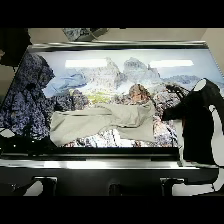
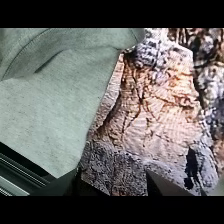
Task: Fold the shirts.
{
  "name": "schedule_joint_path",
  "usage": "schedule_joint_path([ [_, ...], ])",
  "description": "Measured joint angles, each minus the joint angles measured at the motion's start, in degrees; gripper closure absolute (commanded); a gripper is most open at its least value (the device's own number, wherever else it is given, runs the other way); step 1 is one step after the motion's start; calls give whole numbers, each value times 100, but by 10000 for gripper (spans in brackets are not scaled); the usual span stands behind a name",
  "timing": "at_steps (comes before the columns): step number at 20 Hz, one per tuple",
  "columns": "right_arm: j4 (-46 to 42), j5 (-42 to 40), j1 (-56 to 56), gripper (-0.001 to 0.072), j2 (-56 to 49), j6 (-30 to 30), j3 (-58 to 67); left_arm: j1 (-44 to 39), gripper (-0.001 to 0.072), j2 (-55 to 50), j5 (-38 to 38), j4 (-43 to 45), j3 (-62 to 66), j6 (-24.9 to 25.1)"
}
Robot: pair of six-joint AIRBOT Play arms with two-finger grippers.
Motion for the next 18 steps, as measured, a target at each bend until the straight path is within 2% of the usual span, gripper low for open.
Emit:
schedule_joint_path([
  [1, 0, 7, 0, 212, 0, 0, 0, 0, 274, 7, 144, -52, -57, -20],
  [2, 0, 11, 0, 212, 0, 0, 0, 0, 426, 11, 286, -118, -105, -48],
  [3, 0, 15, 0, 212, 0, -2, 0, 0, 530, 11, 393, -146, -136, -70],
  [5, 0, 35, 0, 212, 0, -2, 0, 0, 661, 13, 544, -223, -175, -87],
  [7, 0, 42, 0, 200, 0, -2, -4, 0, 679, 15, 601, -236, -197, -107],
  [9, 2, 26, 0, 147, 0, -2, -55, 0, 679, 24, 612, -251, -205, -70],
  [11, 66, -83, 0, 146, 0, -2, -229, 0, 679, 55, 597, -267, -210, -22],
  [17, 833, -850, 31, 161, -289, -59, -962, 0, 679, 275, 560, -284, -199, 24],
  [18, 1027, -859, 81, 213, -376, -79, -1005, 0, 680, 306, 555, -284, -197, 24],
])
